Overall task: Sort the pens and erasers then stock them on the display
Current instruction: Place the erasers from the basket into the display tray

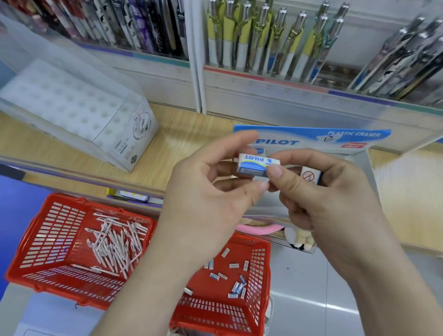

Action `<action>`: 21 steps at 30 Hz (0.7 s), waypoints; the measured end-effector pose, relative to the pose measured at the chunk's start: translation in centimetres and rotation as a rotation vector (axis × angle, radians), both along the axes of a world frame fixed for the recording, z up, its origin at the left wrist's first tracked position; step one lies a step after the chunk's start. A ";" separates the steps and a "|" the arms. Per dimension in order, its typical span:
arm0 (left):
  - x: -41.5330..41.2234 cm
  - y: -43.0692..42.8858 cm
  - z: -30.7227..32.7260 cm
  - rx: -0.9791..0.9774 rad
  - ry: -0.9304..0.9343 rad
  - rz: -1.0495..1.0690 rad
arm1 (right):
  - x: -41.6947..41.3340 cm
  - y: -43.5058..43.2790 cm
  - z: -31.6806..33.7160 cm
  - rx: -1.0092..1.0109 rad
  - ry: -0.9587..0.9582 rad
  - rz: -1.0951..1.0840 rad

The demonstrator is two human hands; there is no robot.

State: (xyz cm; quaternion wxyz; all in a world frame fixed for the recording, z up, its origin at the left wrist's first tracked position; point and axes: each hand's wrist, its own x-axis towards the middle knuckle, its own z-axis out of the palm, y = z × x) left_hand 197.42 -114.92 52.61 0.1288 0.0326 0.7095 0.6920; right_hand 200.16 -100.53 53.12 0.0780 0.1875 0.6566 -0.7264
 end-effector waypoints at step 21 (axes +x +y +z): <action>-0.5 -1.6 1.1 -0.065 0.007 -0.292 | -0.5 1.1 0.6 -0.100 0.046 0.172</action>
